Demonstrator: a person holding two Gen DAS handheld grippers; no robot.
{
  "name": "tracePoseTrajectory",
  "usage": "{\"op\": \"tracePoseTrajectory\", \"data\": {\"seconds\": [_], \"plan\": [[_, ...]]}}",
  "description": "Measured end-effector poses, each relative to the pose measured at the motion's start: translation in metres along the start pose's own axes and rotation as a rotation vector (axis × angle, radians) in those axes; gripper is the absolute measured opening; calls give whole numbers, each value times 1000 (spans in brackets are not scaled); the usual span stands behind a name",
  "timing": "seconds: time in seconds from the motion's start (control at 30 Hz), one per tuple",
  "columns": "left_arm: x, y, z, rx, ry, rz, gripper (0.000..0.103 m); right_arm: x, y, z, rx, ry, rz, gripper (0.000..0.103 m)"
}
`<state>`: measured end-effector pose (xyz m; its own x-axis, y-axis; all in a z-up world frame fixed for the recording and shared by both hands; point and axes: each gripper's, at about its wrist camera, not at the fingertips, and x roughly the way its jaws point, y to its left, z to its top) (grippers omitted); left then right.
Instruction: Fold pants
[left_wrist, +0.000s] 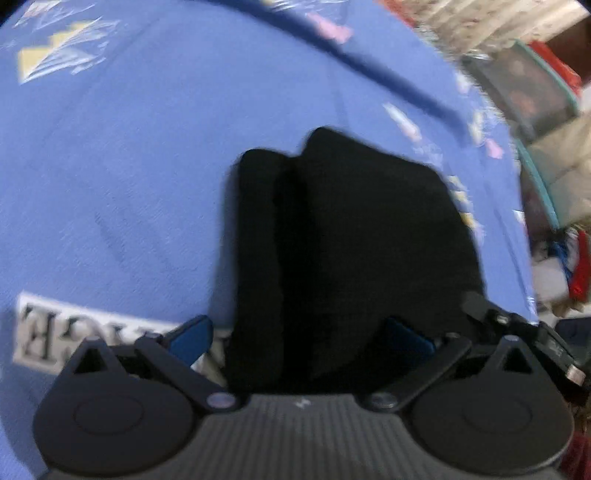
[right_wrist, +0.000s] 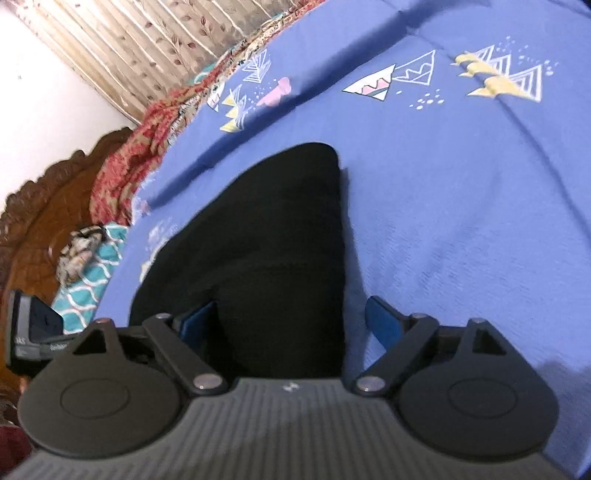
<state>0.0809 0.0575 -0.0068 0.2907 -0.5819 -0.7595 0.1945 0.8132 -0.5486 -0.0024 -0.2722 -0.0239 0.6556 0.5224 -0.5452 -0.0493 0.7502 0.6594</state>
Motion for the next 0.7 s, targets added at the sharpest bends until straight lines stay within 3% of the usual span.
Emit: {"op": "tracePoseTrajectory", "data": {"seconds": [0.03, 0.1, 0.17, 0.33, 0.4, 0.47, 0.57, 0.7], "plan": [[1, -5, 1, 9, 23, -46, 75, 4, 2, 3, 40, 39, 22, 53], [-2, -21, 8, 35, 13, -22, 71, 5, 13, 12, 22, 49, 32, 44], [-15, -39, 25, 107, -46, -27, 57, -1, 30, 28, -30, 7, 67, 37], [-46, -77, 98, 290, -263, -1, 56, 1, 66, 97, -163, -196, 109, 35], [-39, -85, 133, 360, -344, 51, 59, 11, 71, 122, -223, -275, 97, 35], [-20, -83, 160, 369, -376, 91, 66, 31, 73, 142, -275, -334, 65, 36], [30, -68, 188, 354, -386, 207, 70, 73, 60, 155, -299, -328, -26, 37], [97, -45, 195, 308, -267, 348, 71, 125, 27, 146, -200, -201, -184, 43]]}}
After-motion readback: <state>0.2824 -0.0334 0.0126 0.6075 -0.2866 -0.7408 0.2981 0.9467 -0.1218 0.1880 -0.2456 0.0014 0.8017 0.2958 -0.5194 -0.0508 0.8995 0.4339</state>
